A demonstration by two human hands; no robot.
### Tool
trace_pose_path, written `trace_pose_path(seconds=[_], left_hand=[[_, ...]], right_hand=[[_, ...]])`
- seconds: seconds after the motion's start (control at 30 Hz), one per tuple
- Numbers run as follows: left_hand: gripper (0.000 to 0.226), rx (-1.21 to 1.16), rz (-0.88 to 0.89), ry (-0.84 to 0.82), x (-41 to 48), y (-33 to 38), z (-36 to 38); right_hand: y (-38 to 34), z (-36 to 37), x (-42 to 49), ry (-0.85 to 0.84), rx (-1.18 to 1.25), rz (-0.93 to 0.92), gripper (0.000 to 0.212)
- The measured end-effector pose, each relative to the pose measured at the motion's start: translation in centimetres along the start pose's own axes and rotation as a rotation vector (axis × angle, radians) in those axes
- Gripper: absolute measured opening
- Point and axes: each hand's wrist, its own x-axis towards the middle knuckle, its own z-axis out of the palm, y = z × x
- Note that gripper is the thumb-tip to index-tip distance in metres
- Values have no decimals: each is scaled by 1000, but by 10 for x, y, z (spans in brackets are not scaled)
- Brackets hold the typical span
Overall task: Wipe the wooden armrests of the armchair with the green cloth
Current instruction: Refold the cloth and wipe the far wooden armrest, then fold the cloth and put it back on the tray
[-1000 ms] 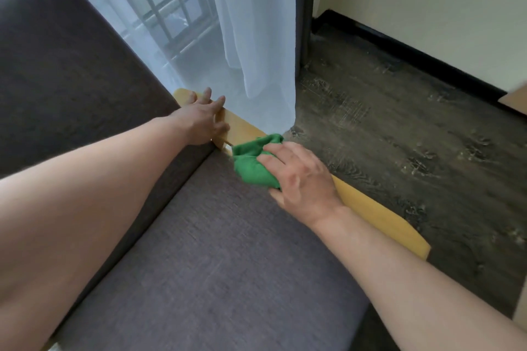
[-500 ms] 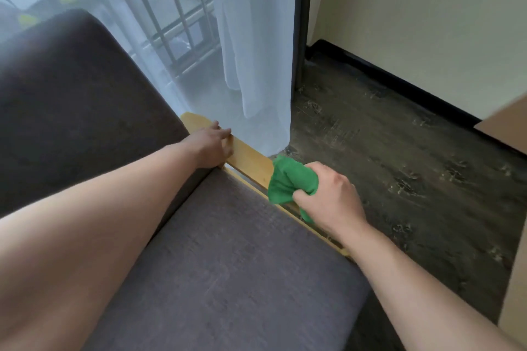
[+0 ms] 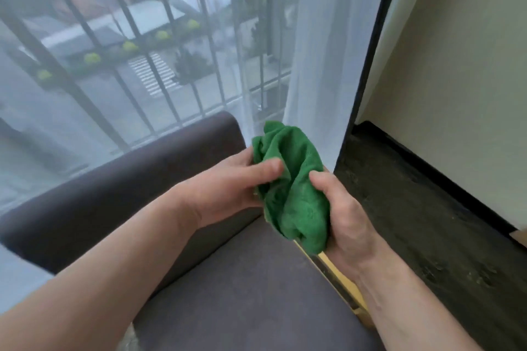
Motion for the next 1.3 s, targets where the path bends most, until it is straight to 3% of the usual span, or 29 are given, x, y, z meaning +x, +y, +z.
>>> trace_pose_path(seconds=[0.13,0.3,0.43,0.5,0.6,0.73,0.8,0.9,1.07,1.3], left_hand=[[46,217,165,375,-111,60,10],[51,263,346,706,-268,99,-3],[46,2,459,937,-389,87,-23],[59,-150,486,1039,-447,66,-32],[83,-256,426,1076,-545,21,-49],[36,-204,311,1231,-672,-53,-89],[33,-131,280,1375,-730,-86,-111],[35,176,154,1478,-811,-123,-145],[20,217,202,1506,-900,-142,-181],[21,263,440,1552,-981,-95,-201]], right_hand=[[-50,96,-26,-157,-256,-39,45],[-79,222,-53,-511,-489,64,52],[-51,338,-79,-594,-395,103,40],[-18,400,-96,-573,-375,109,38],[52,488,-124,-569,-357,184,44],[160,588,-153,-617,-411,336,56],[212,636,-164,-669,-312,526,65],[270,704,-176,-768,-177,734,63],[312,794,-194,-702,-239,696,60],[291,896,-214,-880,-250,604,64]])
